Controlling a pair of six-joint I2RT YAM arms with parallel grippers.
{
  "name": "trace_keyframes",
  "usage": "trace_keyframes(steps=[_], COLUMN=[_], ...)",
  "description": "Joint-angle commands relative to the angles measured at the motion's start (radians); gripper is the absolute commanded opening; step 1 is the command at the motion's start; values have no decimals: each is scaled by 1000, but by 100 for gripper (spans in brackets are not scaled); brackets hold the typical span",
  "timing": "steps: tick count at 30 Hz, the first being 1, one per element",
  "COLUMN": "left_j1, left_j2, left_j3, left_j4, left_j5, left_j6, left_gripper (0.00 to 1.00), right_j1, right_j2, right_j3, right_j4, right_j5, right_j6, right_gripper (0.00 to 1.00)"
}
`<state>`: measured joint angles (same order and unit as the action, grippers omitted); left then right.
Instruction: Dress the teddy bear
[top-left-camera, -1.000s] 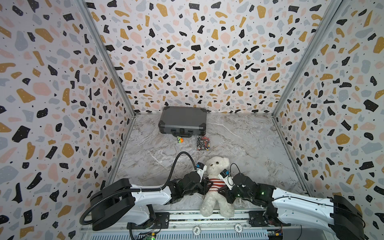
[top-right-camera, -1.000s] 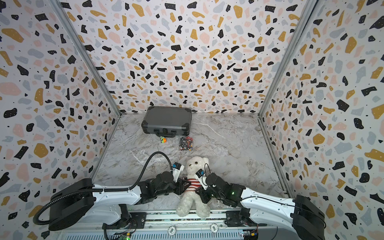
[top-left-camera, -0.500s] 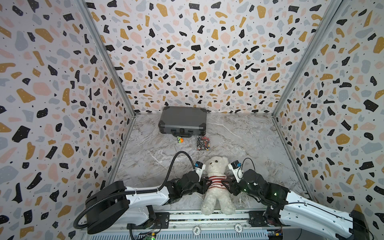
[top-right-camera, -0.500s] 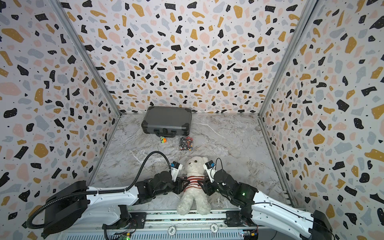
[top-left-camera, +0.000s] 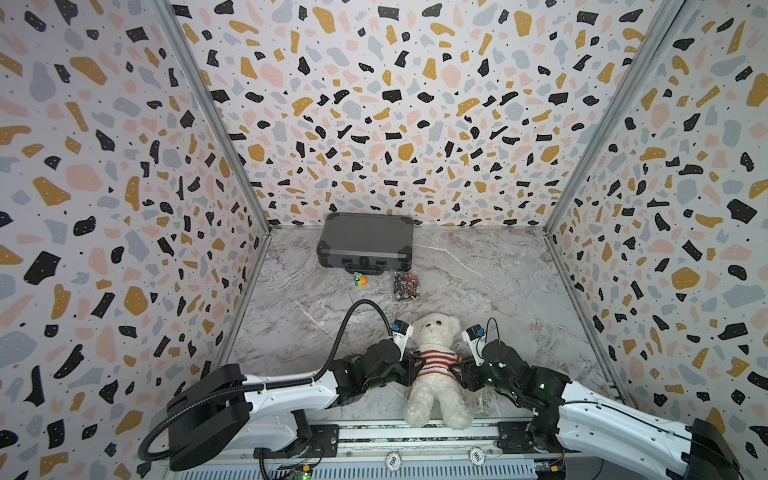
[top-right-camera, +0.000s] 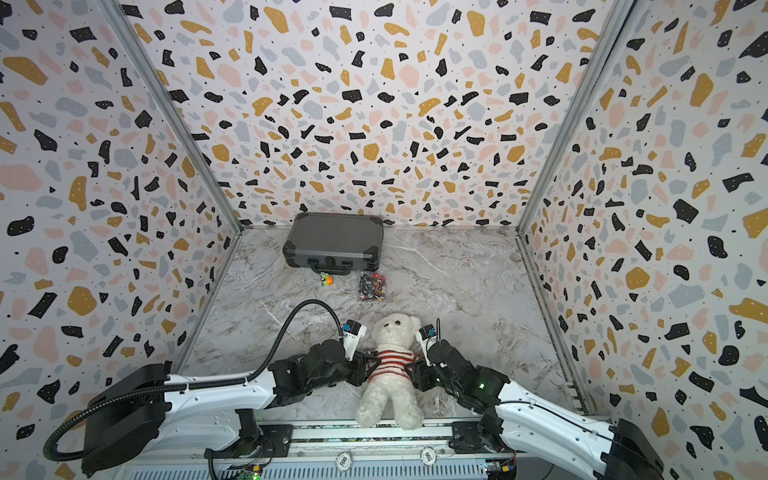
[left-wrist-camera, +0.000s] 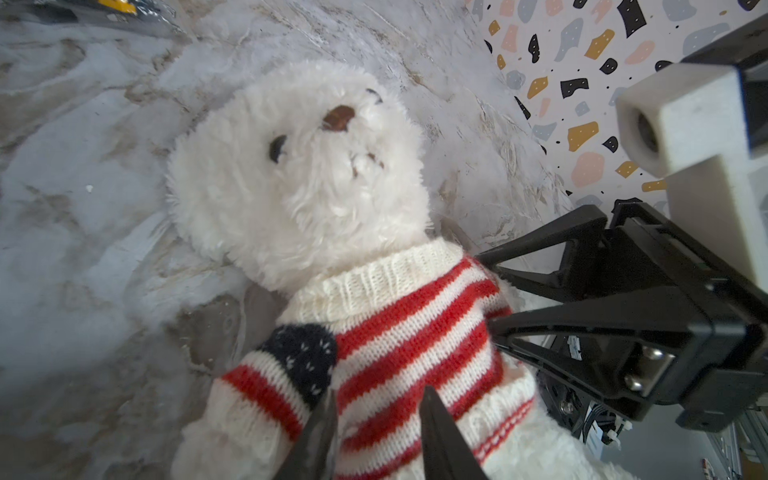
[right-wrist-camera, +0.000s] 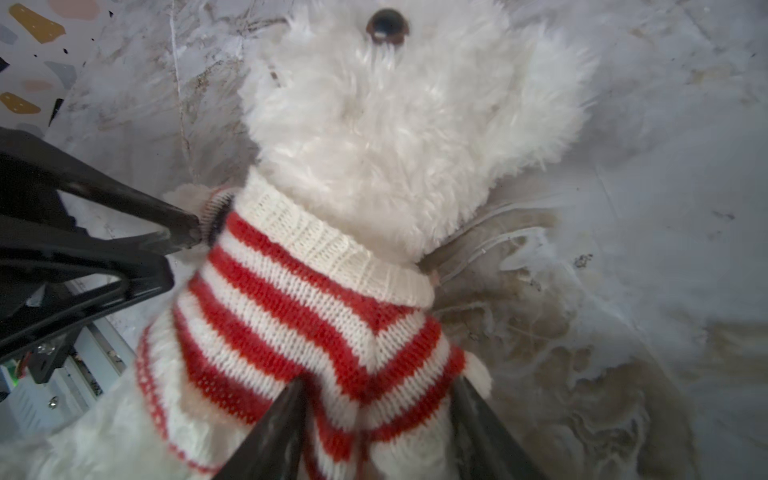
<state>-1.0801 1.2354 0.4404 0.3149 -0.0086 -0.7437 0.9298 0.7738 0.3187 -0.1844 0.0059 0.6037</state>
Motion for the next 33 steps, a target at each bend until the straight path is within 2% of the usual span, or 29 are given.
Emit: trace_keyframes(steps=[1,5,12,18,22,27,33], left_j1=[-6,0,117,196,198,182,71], left_j2=[8,24,73,47,15,-41,-37], left_j3=[15,-16,-45,-14,51,93,227], left_j4=[34,55,91,-12,-178,-277,-433], left_j5=[0,-18,43,28,-43,-100,-253], left_j6=[7,1,47,110,167,187,168], left_gripper=[35,35,33,33,33,39,51], right_j1=[3,10,32,30,15,-130,-327], right_j2=[20,57,213,317,257,119,64], right_j3=[-11,-1,53,67,52,-8,-7], right_j4=[66,120,282,425,404,377,343], right_j5=[-36,-46,-62,-85,-61,-108,-199], right_j6=[12,2,-29,-37,-42,-71,-152], right_gripper=[54,50,47,46,48,54,61])
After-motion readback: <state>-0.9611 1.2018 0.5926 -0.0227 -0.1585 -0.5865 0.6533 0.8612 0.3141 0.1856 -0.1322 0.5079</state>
